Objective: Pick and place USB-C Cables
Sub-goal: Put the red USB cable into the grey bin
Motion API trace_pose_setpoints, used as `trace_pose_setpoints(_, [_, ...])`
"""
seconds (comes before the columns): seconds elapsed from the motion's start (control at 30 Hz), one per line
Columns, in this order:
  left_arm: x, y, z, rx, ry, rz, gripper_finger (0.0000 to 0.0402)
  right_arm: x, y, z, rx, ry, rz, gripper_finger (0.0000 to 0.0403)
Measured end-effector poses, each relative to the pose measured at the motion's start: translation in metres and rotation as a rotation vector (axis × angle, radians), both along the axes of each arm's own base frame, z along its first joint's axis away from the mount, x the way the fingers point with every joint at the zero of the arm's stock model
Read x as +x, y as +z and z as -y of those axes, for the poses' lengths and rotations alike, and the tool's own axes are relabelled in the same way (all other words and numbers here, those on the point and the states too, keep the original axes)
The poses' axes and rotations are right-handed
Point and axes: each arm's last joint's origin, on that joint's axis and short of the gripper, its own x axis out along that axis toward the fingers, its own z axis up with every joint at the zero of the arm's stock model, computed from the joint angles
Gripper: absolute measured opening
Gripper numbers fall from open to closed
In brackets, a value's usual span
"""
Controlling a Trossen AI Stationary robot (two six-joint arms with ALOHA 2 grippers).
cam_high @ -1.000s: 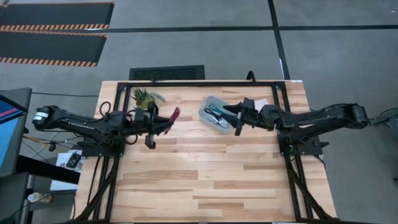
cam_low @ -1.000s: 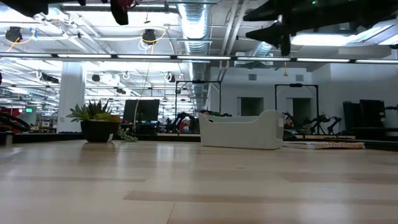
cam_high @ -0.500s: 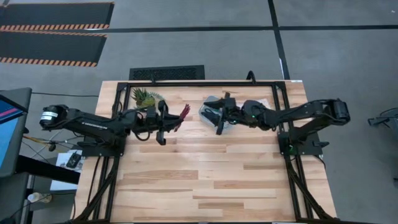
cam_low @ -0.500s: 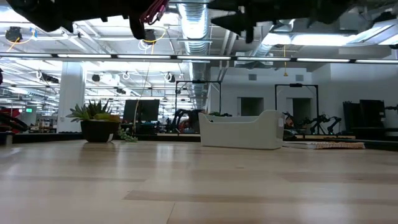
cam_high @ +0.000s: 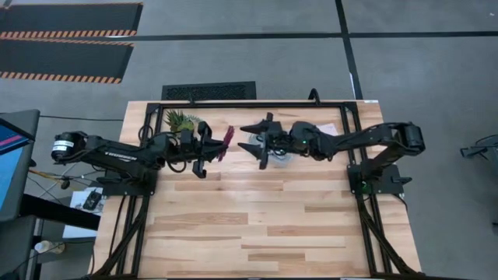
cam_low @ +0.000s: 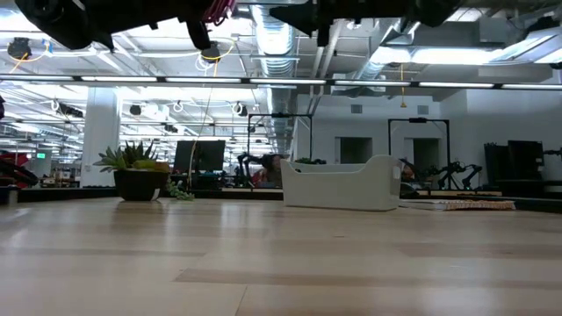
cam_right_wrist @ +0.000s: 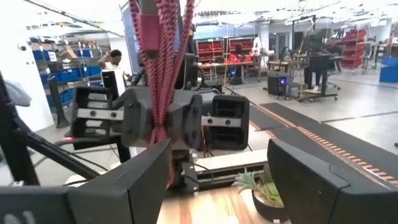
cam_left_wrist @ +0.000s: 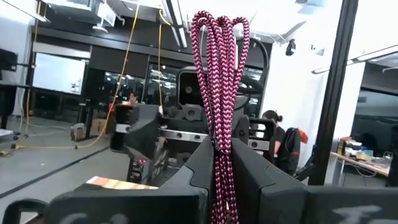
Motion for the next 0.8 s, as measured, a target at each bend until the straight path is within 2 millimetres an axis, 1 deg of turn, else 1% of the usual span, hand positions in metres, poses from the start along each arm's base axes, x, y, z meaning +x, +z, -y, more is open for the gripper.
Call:
trace_pose_setpoints(0.07, [0.0, 0.0, 0.0, 0.0, -0.003, -0.003, 0.0016, 0.006, -0.001, 0.002, -0.002, -0.005, -0.007, 0.0299])
trace_pose_setpoints(0.2, [0.0, -0.001, 0.0, 0.011, 0.001, -0.011, 0.0016, 0.014, 0.006, 0.005, -0.008, 0.012, 0.015, 0.0308])
trace_pose_setpoints(0.37, [0.001, -0.002, 0.0, 0.023, 0.013, -0.028, 0.0016, 0.014, 0.013, 0.007, -0.013, 0.036, 0.03, 0.0311])
trace_pose_setpoints(0.63, [0.003, -0.006, -0.008, 0.003, 0.037, -0.041, 0.0016, 0.014, 0.028, 0.001, -0.015, 0.118, 0.075, 0.0311])
trace_pose_setpoints(0.8, [0.002, -0.005, -0.008, 0.005, 0.034, -0.032, 0.0016, 0.017, 0.025, -0.001, -0.009, 0.124, 0.063, 0.0311])
